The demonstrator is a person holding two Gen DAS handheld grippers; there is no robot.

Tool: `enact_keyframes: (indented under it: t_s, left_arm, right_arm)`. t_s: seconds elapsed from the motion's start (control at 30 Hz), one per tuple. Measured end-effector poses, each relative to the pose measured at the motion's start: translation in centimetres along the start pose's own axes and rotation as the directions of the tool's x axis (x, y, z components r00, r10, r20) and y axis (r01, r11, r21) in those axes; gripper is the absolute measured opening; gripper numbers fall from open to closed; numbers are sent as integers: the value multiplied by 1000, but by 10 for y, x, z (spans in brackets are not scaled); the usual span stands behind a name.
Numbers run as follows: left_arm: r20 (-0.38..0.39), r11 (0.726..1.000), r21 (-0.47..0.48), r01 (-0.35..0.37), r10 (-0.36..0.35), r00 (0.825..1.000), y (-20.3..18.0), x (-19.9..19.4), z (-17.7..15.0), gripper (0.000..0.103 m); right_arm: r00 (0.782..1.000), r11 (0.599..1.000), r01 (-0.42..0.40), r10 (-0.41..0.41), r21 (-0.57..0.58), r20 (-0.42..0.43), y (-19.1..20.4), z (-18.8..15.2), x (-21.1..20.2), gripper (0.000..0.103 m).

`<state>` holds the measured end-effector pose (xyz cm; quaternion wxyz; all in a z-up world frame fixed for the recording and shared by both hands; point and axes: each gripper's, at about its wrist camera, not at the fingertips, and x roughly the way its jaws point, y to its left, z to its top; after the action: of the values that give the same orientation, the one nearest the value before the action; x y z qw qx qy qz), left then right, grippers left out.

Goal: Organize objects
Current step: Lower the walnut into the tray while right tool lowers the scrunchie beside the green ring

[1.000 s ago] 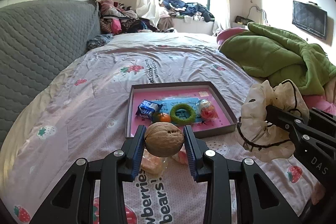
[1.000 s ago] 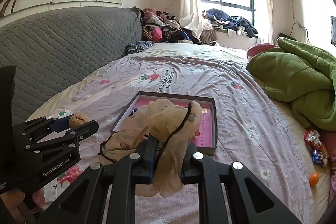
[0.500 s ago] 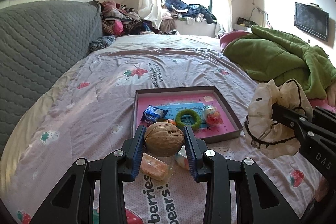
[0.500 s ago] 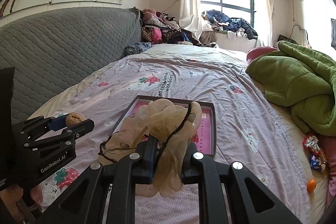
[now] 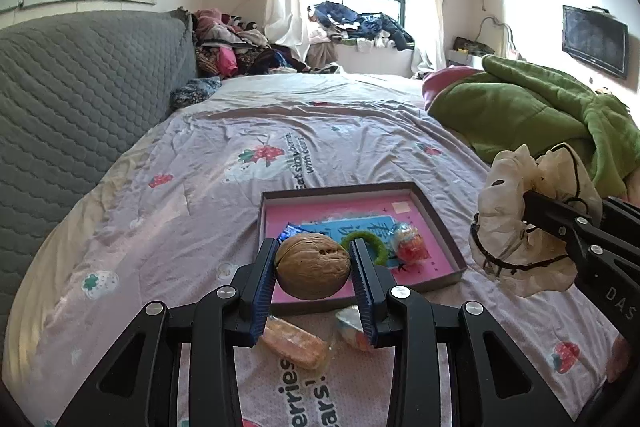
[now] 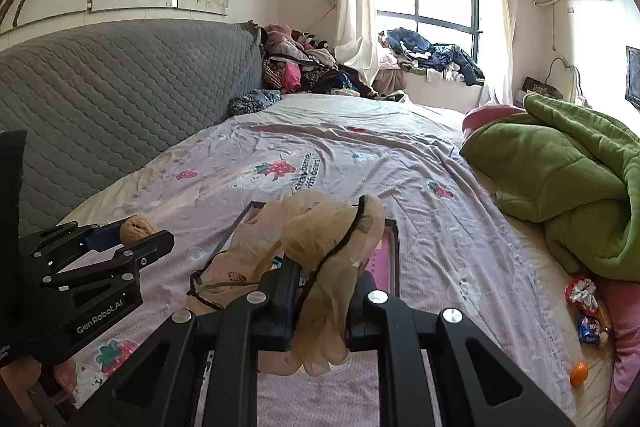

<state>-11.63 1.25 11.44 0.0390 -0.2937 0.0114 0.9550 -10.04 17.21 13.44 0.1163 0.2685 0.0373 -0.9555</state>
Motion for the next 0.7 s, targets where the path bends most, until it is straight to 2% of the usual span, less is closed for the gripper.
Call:
enact_keyframes:
  t_s: [0.7]
  left_arm:
    - [9,1000,6,-21,21,1000,12,34,36,37]
  right_arm:
    - [1000,1000,18,-18,-7,25,2,24,31,17]
